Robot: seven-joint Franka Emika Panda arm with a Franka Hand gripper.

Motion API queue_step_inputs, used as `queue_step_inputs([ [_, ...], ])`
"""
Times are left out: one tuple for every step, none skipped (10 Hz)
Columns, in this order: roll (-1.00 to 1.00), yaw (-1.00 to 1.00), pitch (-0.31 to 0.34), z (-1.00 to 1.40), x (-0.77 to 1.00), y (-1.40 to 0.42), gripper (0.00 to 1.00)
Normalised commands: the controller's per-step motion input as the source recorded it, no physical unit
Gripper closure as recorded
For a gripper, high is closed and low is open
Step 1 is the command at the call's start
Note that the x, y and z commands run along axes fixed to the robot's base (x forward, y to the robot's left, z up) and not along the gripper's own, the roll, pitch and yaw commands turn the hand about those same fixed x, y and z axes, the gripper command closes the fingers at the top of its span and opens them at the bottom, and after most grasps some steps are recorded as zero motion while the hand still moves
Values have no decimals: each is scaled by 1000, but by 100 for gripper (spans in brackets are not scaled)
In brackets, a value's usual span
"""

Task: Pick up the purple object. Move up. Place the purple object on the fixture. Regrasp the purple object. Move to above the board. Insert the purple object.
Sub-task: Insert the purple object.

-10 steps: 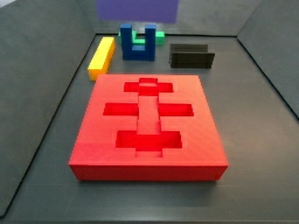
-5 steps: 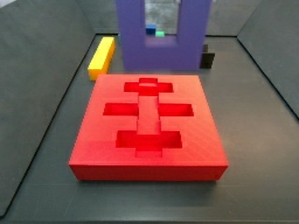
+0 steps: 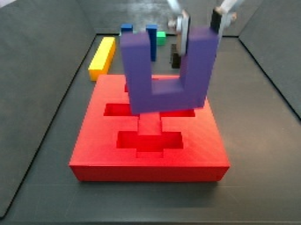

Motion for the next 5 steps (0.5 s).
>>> queue_step_inputs([
  [210, 183, -47, -409, 0, -320, 100],
  [194, 106, -53, -426, 0, -320, 100],
  [154, 89, -60, -409, 0, -297, 100],
  [94, 86, -54, -337, 0, -240, 100],
  [40, 0, -1, -280, 40, -100, 100],
])
